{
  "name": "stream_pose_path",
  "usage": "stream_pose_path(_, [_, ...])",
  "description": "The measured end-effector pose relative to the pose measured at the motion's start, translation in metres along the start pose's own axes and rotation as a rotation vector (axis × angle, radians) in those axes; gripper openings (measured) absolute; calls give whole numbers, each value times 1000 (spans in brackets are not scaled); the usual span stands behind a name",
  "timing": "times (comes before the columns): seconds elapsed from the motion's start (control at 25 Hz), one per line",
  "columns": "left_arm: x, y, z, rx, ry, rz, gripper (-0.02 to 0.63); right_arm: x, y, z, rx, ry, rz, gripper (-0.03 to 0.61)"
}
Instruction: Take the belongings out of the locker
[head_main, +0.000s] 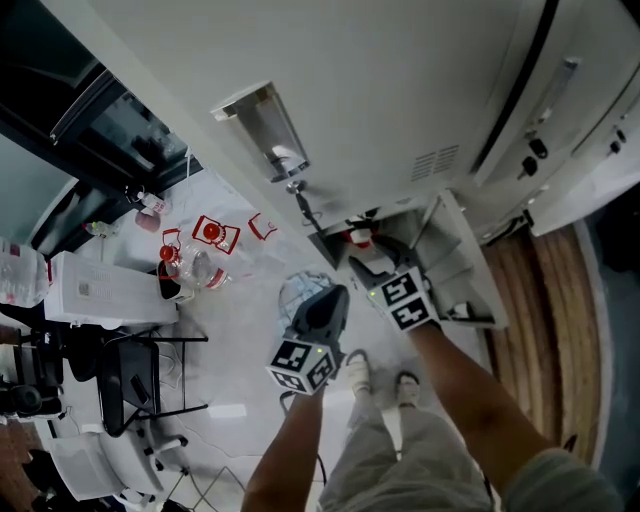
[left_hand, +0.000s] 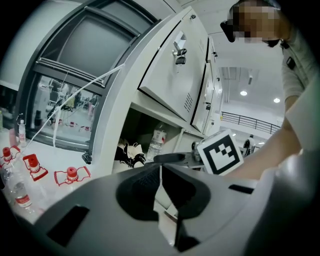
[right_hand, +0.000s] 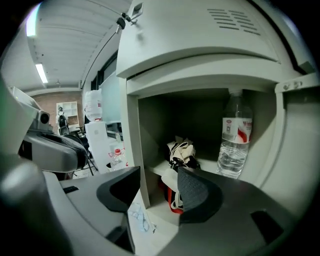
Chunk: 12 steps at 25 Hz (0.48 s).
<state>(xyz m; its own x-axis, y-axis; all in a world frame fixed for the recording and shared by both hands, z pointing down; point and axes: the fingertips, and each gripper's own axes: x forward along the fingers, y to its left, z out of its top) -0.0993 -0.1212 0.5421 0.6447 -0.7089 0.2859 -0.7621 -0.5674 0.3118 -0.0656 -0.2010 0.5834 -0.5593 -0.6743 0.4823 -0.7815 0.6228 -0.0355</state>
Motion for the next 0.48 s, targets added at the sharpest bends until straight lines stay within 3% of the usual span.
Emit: stream_pose_path(0.48, [4, 9, -12, -14, 15, 4, 3, 43, -16, -29, -128, 125, -45, 239])
